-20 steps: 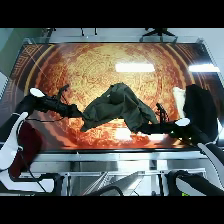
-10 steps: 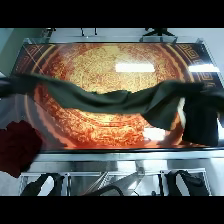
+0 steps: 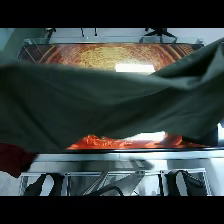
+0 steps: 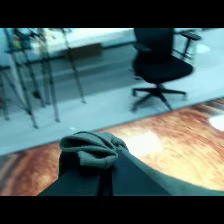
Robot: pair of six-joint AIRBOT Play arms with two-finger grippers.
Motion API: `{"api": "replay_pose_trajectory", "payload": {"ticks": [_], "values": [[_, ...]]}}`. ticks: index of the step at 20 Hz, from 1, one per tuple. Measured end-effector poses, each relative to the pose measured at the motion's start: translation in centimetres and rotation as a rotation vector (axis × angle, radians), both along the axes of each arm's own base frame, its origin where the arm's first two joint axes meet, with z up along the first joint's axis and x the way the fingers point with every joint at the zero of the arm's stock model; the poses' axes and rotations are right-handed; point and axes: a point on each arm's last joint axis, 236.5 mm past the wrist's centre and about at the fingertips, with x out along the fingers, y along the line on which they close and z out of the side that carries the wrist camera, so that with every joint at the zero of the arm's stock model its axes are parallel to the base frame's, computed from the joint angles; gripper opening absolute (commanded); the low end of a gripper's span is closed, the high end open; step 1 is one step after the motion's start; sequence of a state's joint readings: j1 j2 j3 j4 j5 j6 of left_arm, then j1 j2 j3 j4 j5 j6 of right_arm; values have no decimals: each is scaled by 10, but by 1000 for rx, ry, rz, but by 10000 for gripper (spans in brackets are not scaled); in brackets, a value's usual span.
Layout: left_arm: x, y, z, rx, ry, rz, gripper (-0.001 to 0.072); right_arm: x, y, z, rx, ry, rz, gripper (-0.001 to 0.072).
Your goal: Fold the shirts.
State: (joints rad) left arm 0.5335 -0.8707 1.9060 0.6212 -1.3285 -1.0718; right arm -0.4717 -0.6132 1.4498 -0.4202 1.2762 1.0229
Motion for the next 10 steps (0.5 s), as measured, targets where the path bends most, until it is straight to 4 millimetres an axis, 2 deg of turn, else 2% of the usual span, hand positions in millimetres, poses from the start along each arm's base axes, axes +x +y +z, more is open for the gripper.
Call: {"api": "replay_pose_trajectory", "payload": {"ticks": [2, 4, 6, 8, 10], "values": [[53, 2, -42, -29, 132, -91, 16, 31, -8, -40, 57, 110, 39, 16], [118, -6, -109, -37, 304, -165, 16, 66, -15, -88, 119, 221, 63, 16], [177, -24, -180, -27, 454, -220, 16, 108, -22, -153, 191, 350, 51, 16], [233, -46, -262, 3, 603, -262, 16, 146, -32, -223, 242, 473, -5, 16], [276, -66, -327, 9, 692, -286, 17, 181, -42, -299, 274, 603, -85, 17]]}}
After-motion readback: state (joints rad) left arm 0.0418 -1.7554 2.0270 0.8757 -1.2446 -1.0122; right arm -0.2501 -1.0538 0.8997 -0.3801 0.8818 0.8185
